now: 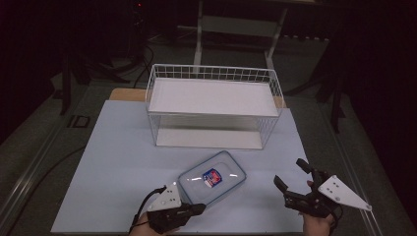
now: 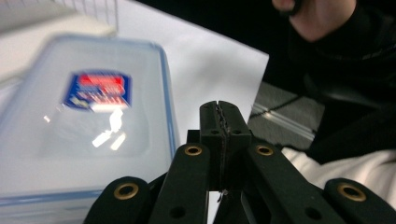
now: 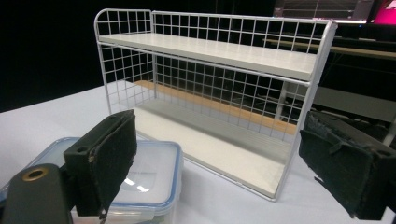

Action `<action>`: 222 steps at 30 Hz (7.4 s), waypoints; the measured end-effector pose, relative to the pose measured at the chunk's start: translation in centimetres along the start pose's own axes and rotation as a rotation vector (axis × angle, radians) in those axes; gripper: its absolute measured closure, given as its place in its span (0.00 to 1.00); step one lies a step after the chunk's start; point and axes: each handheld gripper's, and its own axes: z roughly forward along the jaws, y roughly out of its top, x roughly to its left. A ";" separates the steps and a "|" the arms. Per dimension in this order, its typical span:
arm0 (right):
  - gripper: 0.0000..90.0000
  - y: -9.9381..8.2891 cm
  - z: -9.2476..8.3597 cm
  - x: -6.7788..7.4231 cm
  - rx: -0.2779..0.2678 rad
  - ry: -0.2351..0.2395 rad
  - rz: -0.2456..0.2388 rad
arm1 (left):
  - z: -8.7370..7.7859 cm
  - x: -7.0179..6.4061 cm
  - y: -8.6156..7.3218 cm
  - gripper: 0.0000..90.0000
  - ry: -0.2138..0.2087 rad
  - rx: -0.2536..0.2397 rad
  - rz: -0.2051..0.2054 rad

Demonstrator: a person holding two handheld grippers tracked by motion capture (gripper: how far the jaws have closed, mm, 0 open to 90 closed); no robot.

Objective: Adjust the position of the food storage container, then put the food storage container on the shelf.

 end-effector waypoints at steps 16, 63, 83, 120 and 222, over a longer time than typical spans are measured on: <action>0.12 -0.1 -0.1 -0.2 0.005 0.011 0.008 | 3.5 0.6 -2.6 1.00 0.046 0.178 0.033; 0.12 -0.1 0.1 0.0 0.015 0.022 0.015 | -3.2 8.3 -3.6 1.00 0.248 0.149 -0.121; 0.12 -0.3 0.4 0.1 0.028 0.023 0.007 | -5.9 10.8 0.9 0.66 0.260 0.000 -0.185; 0.14 0.4 6.9 2.0 0.170 0.205 0.020 | -2.8 18.7 -0.9 0.11 0.034 0.123 -0.763; 0.58 11.5 14.0 -2.9 0.375 0.388 0.476 | -10.2 14.6 15.5 0.63 0.037 -0.131 -0.452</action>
